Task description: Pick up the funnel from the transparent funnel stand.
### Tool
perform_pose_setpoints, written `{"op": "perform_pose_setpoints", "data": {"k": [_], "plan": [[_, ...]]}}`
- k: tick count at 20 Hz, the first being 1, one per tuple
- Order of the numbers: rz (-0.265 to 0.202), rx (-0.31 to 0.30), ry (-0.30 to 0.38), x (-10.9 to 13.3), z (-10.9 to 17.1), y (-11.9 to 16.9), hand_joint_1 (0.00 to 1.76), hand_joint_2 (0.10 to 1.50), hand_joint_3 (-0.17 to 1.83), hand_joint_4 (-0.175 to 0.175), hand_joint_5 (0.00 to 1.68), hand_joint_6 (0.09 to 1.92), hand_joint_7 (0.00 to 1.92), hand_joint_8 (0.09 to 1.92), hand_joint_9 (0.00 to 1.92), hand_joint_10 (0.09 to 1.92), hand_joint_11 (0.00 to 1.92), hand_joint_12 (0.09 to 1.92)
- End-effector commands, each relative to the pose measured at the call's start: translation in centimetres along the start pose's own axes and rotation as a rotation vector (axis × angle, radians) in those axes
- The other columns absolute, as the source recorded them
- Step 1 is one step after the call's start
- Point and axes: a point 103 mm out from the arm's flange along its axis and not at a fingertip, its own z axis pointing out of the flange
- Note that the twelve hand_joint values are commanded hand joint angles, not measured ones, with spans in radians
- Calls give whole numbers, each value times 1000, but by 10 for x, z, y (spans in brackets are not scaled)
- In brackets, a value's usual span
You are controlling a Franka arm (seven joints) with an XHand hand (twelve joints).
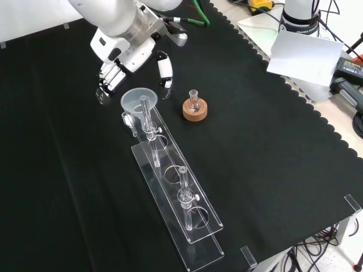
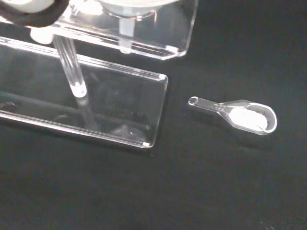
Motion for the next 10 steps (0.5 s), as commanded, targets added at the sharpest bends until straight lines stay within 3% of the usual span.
{"op": "perform_pose_setpoints", "data": {"k": [1,4,10], "plan": [[3,40,-4,-2,10,7,674,597,490,29,76,87,0,277,17,910,263,1536],[2,40,-9,16,9,13,670,596,497,30,78,87,0,299,35,922,272,1531],[-5,18,-10,16,9,11,663,596,502,32,81,87,0,311,43,925,279,1528]]}}
